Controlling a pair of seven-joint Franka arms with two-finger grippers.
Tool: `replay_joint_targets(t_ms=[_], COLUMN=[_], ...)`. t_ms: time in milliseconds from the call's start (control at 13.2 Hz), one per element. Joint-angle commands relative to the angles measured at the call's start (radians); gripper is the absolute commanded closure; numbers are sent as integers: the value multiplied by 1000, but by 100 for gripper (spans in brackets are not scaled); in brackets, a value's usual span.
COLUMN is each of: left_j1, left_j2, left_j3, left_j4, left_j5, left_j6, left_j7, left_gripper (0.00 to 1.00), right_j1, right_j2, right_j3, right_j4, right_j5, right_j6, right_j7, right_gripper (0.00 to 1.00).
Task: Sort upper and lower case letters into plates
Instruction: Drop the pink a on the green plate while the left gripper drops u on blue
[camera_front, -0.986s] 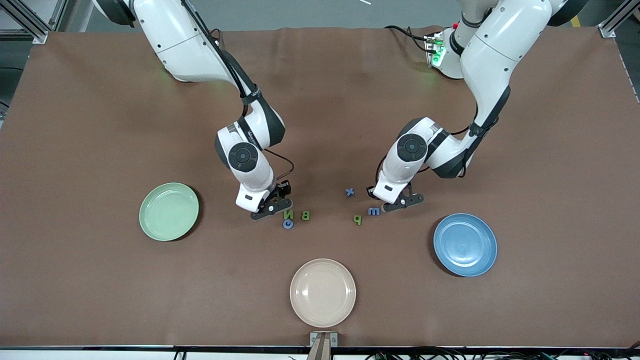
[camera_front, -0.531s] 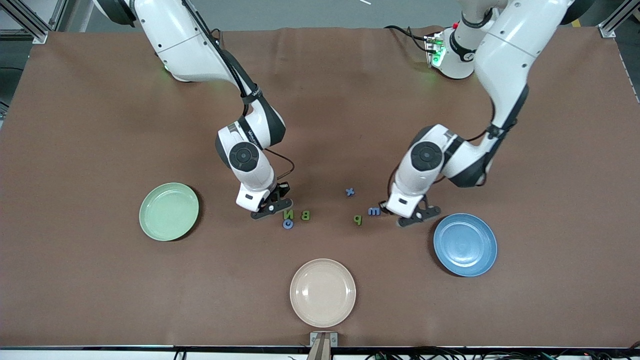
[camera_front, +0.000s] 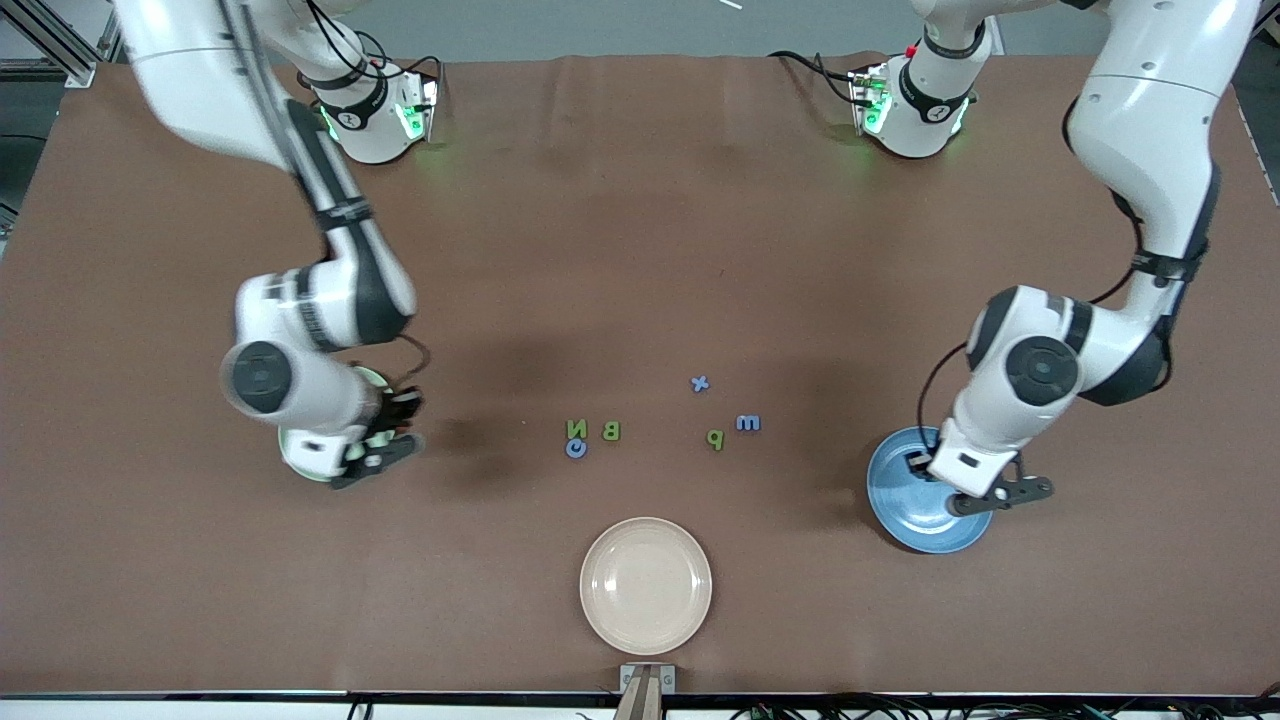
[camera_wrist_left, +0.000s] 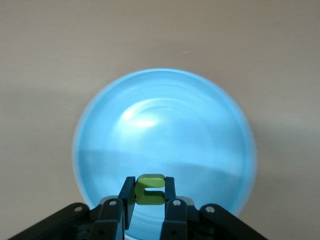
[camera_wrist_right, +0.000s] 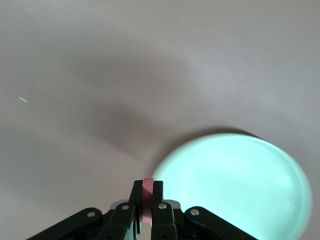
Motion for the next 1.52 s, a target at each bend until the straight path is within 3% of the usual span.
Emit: replay_joint_targets(t_ms=[0,76,152,303,379,455,531,759,910,1214,1441], left_j1=[43,46,43,42,42,42,46,19,-36,-177,-246], left_j2=[38,47,47,55,59,58,52,24,22,53,84], left_j3=[-13,-13,-11,-13,-13,-11,-11,-26,-62,-62,-62], left_j4=[4,7,9,9,10,10,7,-1,-1,3,3], left_j5=[18,16,15,16,16,16,18,16,15,16,16], left_j6=[1,1,1,1,2,7,7,-2,-5,18,59], left_j7=[32,32,27,15,15,16,18,-38,-193,-446,-539], left_gripper=[95,88,83,77,66,25,1,0,0,0,3], right_j1=[-81,-87,-92,-77,-57,-16,33,132,181,270,336], right_j2=[-3,2,2,0,0,2,14,100,152,223,273], right_j3=[25,25,23,25,30,33,33,39,40,42,42], right_j4=[-65,-64,-64,-56,-52,-44,-32,40,89,99,151], right_j5=[-8,-9,-11,-6,-3,-1,5,23,73,108,108], right_j6=[26,26,23,15,13,21,35,102,146,289,319], right_j7=[-62,-62,-64,-23,93,243,369,664,825,1003,1118], right_gripper=[92,40,4,0,0,0,0,0,0,0,0])
